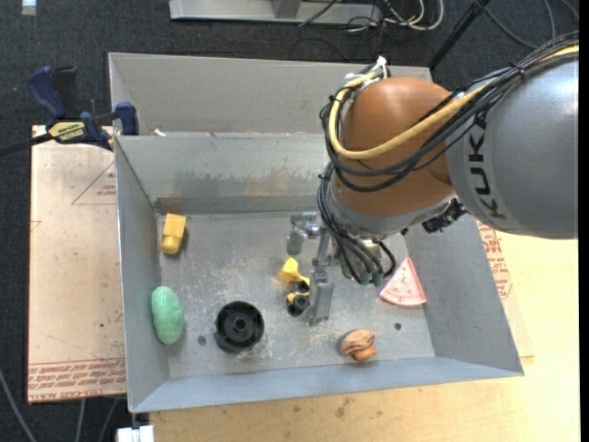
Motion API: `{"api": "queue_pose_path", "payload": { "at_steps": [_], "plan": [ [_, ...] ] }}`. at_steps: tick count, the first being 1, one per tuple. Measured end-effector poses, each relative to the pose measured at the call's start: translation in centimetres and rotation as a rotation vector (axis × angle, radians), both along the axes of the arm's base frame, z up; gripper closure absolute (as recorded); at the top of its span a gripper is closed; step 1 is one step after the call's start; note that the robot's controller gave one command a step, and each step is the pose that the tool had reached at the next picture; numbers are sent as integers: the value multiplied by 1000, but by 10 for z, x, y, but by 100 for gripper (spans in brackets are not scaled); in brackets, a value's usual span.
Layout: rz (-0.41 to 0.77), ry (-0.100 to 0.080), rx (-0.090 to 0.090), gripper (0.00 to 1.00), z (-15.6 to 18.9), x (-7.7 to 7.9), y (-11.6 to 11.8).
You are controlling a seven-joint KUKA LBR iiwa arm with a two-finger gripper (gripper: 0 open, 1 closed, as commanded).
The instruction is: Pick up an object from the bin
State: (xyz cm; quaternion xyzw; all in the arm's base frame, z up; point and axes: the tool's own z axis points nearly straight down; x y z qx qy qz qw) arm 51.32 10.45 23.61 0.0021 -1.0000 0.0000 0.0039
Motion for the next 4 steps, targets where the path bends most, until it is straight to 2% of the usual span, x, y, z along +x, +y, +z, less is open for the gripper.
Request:
{"api": "queue_pose_path", "payload": {
  "at_steps": [1, 2, 3, 4],
  "plan": [
    [-4, -8, 1, 0, 4, 2, -1],
    [141, -11, 1, 0, -47, -5, 16],
    [251, -14, 2, 0, -140, 27, -36],
    [635, -9, 3, 0, -162, -4, 25]
  ]
}}
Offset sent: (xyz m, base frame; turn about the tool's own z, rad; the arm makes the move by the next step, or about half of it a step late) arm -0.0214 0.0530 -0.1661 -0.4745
